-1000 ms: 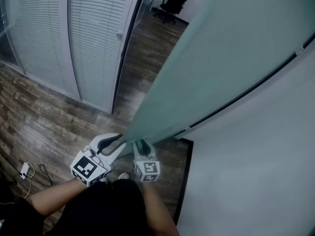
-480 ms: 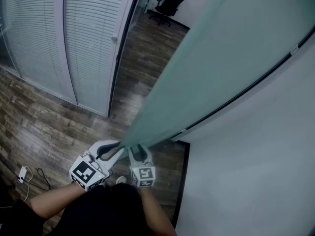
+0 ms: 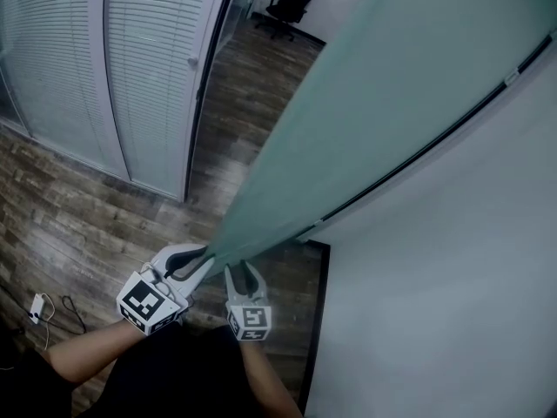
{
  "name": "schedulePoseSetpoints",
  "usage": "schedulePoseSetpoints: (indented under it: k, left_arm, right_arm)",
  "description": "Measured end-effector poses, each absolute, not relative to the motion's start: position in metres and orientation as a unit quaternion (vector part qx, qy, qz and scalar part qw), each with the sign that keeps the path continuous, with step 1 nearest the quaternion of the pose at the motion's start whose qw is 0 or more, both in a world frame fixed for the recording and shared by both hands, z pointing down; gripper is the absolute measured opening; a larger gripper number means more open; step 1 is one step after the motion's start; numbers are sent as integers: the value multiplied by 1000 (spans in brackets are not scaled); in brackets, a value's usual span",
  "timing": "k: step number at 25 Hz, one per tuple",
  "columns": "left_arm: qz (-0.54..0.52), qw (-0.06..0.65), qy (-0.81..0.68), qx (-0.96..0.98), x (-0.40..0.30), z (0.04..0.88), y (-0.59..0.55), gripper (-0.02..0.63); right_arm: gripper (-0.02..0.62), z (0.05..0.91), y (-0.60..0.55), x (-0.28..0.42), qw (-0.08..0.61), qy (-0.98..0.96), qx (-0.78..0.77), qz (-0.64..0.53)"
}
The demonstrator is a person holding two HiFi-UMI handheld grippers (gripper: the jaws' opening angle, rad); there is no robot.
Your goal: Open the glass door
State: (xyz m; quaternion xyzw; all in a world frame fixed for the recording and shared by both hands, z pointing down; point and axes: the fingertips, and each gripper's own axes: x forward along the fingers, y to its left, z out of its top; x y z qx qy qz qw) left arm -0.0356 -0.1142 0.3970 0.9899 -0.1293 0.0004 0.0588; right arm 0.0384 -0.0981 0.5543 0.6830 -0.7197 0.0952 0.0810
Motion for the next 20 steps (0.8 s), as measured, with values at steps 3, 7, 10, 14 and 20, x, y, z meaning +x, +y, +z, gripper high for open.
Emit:
schedulePoseSetpoints:
  k: [3, 7, 10, 14, 20]
  left_arm:
    - [0, 58, -136, 989, -34, 397, -111, 49]
    - [-10, 89, -140, 986, -30, 398, -103, 55]
    - [-4, 96, -150, 984, -32, 400, -96, 55]
    - [2, 100, -163, 981, -29, 398, -86, 58]
    - [4, 90, -167, 982, -26, 400, -62, 57]
  right_arm:
    - [146, 549, -89, 32, 89, -727, 676, 86]
    - [146, 545, -69, 21, 136, -744, 651, 54]
    - [146, 534, -57, 12, 131, -757, 638, 49]
    - [146, 524, -46, 17, 114, -760, 635, 77]
    - [147, 513, -22, 20, 81, -759, 640, 91]
